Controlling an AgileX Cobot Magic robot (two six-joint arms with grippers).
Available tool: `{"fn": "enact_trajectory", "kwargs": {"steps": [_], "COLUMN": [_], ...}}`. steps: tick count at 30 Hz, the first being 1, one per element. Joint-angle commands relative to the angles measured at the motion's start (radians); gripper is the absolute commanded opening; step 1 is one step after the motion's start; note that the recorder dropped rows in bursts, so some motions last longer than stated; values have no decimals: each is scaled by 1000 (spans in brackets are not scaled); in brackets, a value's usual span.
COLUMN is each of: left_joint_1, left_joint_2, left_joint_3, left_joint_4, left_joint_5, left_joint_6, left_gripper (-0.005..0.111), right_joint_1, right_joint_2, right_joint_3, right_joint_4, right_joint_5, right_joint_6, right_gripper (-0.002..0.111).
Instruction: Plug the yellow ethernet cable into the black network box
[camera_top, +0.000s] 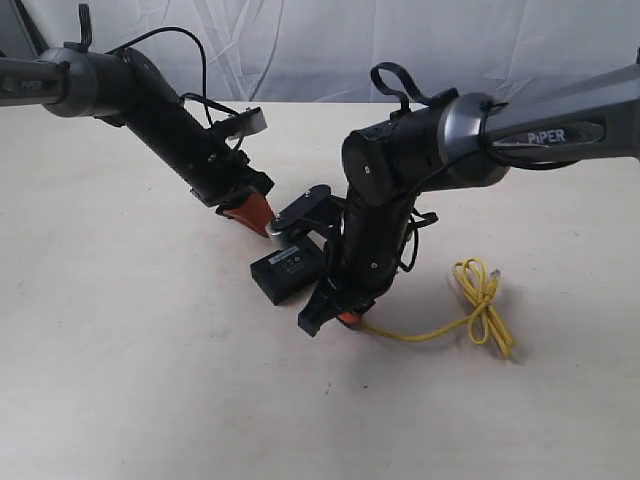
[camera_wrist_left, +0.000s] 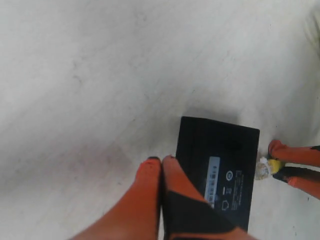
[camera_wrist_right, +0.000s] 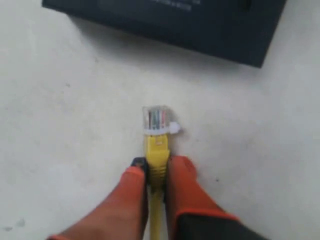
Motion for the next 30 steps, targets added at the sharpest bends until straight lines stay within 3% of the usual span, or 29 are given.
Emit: {"fn": "enact_trajectory", "kwargs": {"steps": [1,14,21,30], "left_joint_1": [-4,-4,-4,-4], "left_joint_2": [-6,7,61,73], "left_joint_3": [-2,-2,-2,-2], "left_joint_4": [-3,-12,-81,-81], "left_joint_5": [-3,0,30,54], "left_joint_6": [-1,1,23,24], "left_gripper": [0,0,0,0], "right_joint_1": [-5,-5,-58,-61], "right_joint_2": [-2,-89,-83,-52], "right_joint_3": [50,72,70,68], "right_joint_4": [34,49,62,152], "right_joint_5": [-125,-114,-33,-107], "right_joint_6": [-12,-4,16,14], "right_gripper": [-1,-1,-1,-1]}}
